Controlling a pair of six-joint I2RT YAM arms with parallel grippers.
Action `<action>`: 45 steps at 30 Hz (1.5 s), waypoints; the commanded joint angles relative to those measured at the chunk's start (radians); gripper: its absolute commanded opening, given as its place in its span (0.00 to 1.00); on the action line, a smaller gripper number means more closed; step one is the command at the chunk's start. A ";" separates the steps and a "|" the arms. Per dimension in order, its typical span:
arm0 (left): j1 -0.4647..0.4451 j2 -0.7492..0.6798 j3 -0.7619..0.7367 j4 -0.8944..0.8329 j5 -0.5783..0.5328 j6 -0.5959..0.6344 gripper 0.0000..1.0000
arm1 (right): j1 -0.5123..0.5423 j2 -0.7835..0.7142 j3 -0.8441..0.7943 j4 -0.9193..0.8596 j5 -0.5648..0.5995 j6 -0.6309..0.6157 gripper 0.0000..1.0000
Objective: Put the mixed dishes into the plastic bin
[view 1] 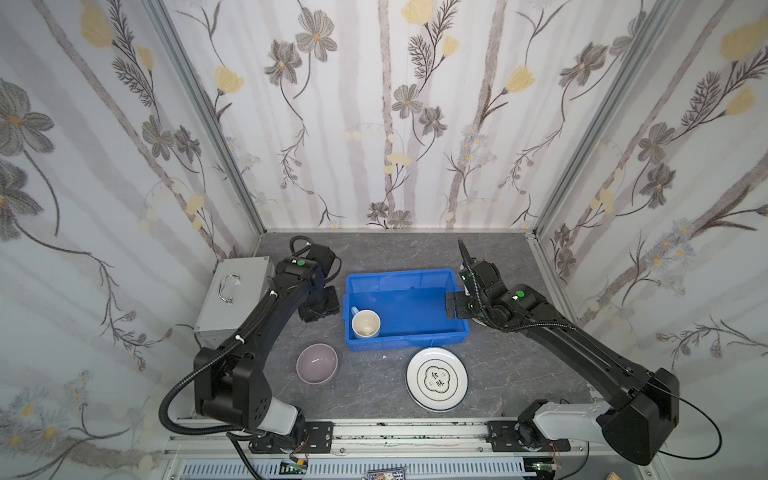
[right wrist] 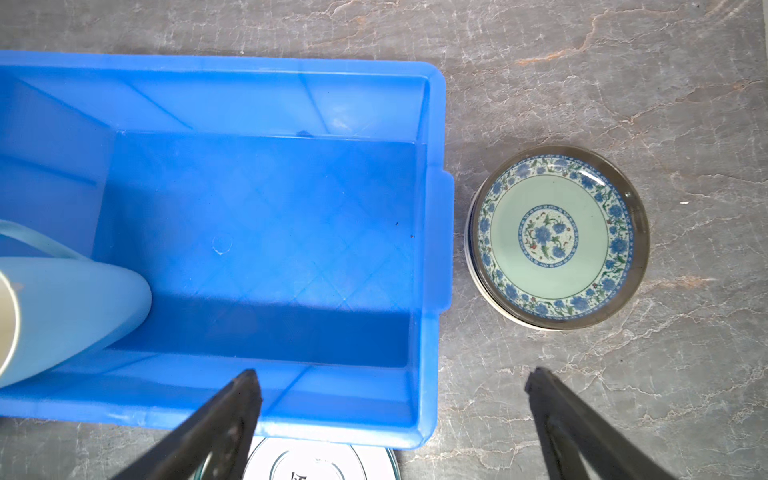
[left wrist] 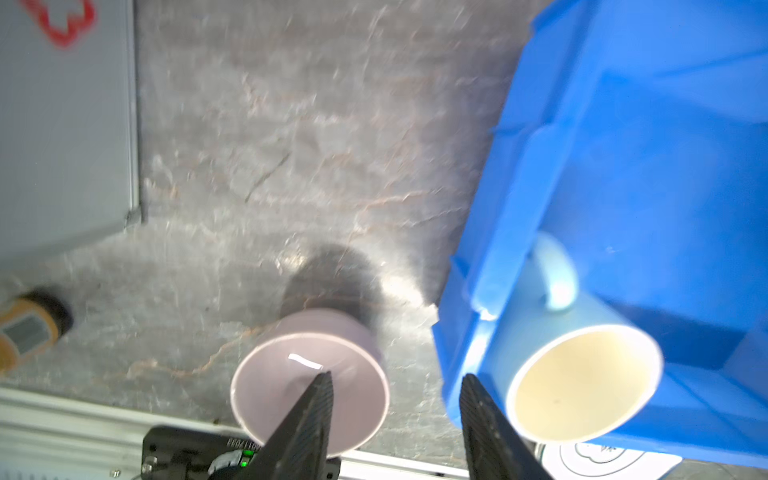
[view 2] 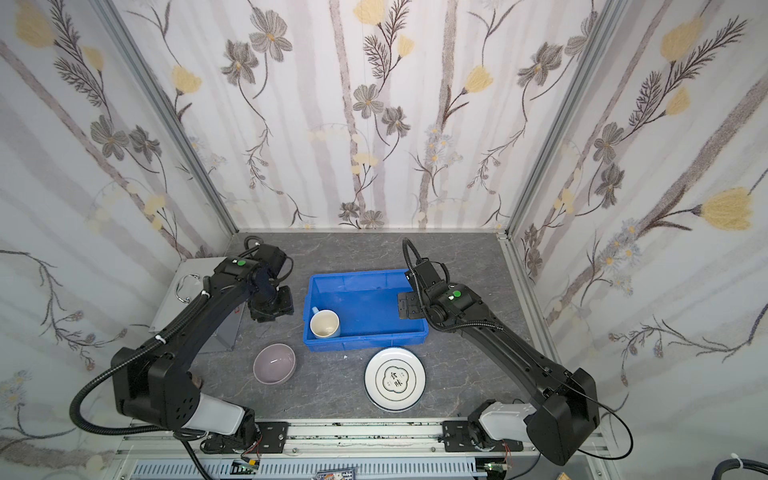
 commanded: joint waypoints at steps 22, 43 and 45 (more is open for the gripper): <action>0.000 -0.442 -0.441 -0.057 -0.099 -0.370 0.62 | 0.105 -0.156 -0.128 0.037 0.015 0.043 1.00; -0.007 -0.411 -0.593 0.127 -0.035 -0.483 0.63 | 0.090 -0.189 -0.184 0.050 0.011 0.038 1.00; -0.006 -0.401 -0.597 0.141 -0.038 -0.484 0.59 | 0.086 -0.194 -0.185 0.047 0.011 0.037 1.00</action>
